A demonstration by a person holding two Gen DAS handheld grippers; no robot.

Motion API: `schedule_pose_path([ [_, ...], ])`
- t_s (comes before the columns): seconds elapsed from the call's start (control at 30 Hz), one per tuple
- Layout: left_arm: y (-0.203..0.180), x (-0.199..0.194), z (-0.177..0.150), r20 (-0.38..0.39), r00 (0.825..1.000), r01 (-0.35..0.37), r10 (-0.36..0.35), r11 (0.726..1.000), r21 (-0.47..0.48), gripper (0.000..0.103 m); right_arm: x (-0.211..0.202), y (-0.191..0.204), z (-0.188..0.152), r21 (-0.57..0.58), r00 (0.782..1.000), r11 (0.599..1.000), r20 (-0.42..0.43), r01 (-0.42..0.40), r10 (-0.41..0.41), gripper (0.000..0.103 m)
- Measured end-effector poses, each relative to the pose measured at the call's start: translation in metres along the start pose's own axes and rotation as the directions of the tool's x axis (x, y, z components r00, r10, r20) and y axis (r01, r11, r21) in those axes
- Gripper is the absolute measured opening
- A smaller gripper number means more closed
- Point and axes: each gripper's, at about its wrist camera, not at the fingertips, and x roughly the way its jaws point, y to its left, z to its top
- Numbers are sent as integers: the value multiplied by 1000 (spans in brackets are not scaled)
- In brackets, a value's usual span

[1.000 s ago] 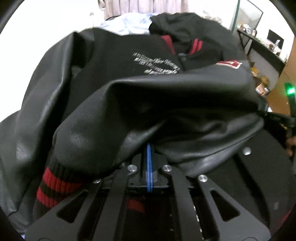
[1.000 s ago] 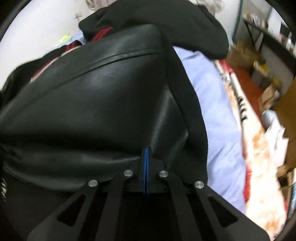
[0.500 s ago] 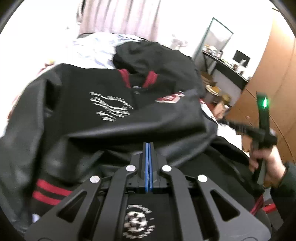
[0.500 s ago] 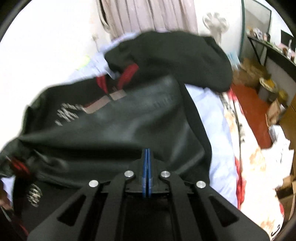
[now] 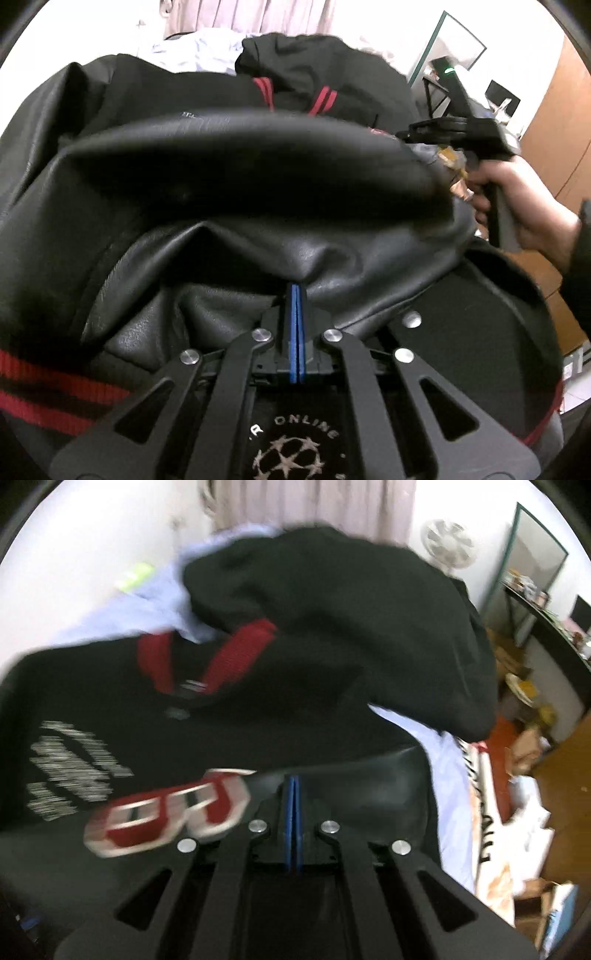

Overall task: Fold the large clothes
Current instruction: 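Carry the sleeve across the jacket body while the left tool pins the jacket front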

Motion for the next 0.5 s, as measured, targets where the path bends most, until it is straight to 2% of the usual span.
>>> schedule_pose_path([
  [0.07, 1, 5, 1, -9, 1000, -12, 12, 1000, 5, 1, 23, -6, 0, 41, 1000, 999, -11, -3, 3, 0],
  [0.1, -2, 7, 1, -4, 999, -46, 46, 999, 22, 1, 32, -4, -1, 37, 1000, 999, -3, 6, -6, 0],
  [0.17, -8, 7, 1, 0, 998, -70, 70, 996, 62, 1, 53, 5, -1, 11, 999, 999, 11, 44, -44, 0],
  [0.3, -7, 7, 3, -7, 998, -58, 58, 996, 67, 1, 82, 8, 10, 46, 999, 998, -6, 53, -53, 0],
  [0.43, 0, -3, 8, 16, 1000, -27, 26, 998, 59, 1, 74, 9, 20, 35, 998, 998, -45, 53, -51, 0],
  [0.47, 1, -7, 10, 35, 999, -41, 39, 997, 66, 1, 65, 7, 22, 45, 998, 998, -41, 46, -44, 0],
  [0.5, 2, -14, 12, 76, 992, -106, 100, 991, 85, 1, 49, 5, 24, 52, 998, 997, -20, 55, -54, 0],
])
